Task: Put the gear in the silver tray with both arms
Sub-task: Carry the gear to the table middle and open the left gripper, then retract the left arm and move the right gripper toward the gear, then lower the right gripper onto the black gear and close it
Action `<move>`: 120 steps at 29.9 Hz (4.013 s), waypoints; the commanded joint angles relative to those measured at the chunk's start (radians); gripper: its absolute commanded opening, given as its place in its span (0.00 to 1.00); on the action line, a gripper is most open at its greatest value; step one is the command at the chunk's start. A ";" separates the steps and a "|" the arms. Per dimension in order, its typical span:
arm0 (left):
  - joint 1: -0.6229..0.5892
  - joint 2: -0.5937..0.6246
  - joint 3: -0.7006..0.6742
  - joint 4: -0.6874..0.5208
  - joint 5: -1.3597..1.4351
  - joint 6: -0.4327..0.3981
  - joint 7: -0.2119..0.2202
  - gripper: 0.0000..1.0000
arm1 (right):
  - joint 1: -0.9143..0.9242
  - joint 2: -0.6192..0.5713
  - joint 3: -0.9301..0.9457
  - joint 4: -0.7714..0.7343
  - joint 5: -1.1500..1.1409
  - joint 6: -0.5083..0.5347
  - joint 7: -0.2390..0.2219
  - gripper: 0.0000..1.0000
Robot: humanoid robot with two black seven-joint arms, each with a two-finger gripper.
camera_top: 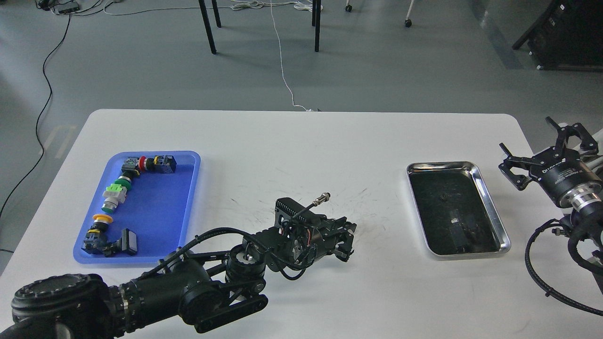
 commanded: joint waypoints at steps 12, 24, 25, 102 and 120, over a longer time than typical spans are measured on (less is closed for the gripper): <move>0.056 0.000 -0.003 -0.038 -0.006 0.028 -0.003 0.18 | 0.003 -0.002 -0.001 0.000 0.000 0.000 0.000 0.99; 0.073 0.000 -0.003 -0.084 -0.064 0.113 -0.035 0.53 | 0.035 0.020 -0.008 0.017 -0.087 0.000 0.000 0.99; 0.073 0.000 -0.003 -0.091 -0.078 0.119 -0.035 0.55 | 0.038 0.020 -0.009 0.020 -0.095 0.000 0.000 0.99; 0.148 0.560 -0.795 -0.199 -1.411 0.018 -0.078 0.98 | 1.138 0.698 -1.543 0.235 -1.170 0.000 -0.130 0.90; 0.150 0.572 -0.801 -0.202 -1.411 0.018 -0.085 0.98 | 1.098 0.698 -1.571 0.212 -1.170 0.000 -0.130 0.77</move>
